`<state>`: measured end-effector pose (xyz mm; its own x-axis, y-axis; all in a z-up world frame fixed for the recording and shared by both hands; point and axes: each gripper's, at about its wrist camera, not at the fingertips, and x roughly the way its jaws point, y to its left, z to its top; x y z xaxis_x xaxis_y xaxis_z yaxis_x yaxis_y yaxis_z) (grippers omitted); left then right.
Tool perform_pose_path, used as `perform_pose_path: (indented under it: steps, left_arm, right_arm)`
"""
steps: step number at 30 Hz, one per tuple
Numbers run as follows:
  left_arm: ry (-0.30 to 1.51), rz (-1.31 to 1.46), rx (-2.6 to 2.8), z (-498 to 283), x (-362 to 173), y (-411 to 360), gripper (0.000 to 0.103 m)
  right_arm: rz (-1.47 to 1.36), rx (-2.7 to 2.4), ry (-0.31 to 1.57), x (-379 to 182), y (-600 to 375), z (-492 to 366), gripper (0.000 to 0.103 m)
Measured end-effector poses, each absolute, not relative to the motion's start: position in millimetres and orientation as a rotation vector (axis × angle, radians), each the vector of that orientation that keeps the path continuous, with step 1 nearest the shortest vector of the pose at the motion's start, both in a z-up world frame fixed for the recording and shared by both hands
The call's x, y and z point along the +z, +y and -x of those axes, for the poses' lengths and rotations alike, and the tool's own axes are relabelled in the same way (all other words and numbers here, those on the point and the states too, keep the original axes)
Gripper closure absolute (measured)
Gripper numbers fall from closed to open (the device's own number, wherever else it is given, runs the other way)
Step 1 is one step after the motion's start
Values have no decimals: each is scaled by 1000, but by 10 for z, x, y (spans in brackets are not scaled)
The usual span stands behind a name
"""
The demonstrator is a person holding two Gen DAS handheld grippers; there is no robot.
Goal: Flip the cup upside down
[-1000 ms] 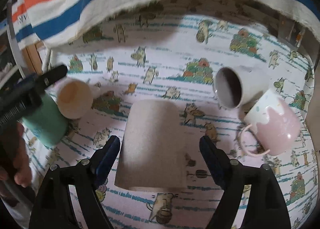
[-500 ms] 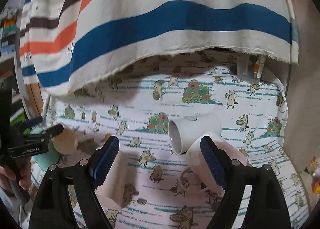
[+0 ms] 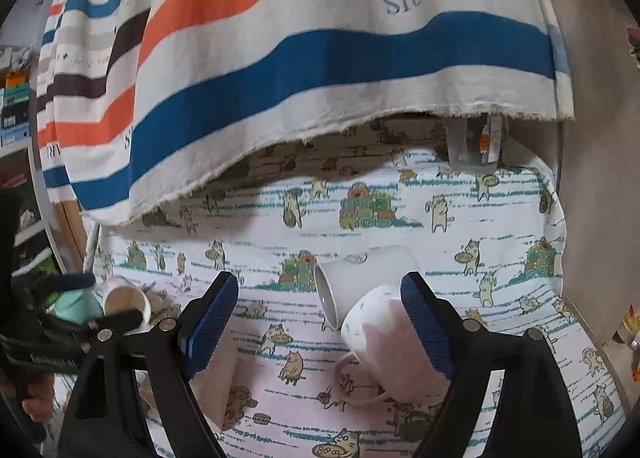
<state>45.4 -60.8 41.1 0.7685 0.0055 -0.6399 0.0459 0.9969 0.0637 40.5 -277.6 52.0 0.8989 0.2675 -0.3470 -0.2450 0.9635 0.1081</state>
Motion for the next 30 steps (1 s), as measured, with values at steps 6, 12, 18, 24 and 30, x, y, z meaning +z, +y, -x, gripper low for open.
perform_pose_path:
  steps: [6, 12, 18, 24, 30]
  left_arm:
    - [793, 99, -21, -637, 423, -601, 0]
    - [844, 110, -6, -793, 407, -766, 7]
    - [930, 172, 1, -903, 259, -758, 13]
    - [974, 294, 43, -1054, 104, -660, 14]
    - [1041, 278, 85, -1225, -26, -669, 22]
  right_arm:
    - [-129, 215, 332, 524, -2883, -376, 18]
    - [-100, 158, 336, 447, -2882, -441, 18]
    - [-85, 160, 381, 319, -2848, -548, 18]
    - [-77, 168, 400, 266, -2837, -594, 18]
    - [-36, 142, 403, 224, -2811, -616, 18]
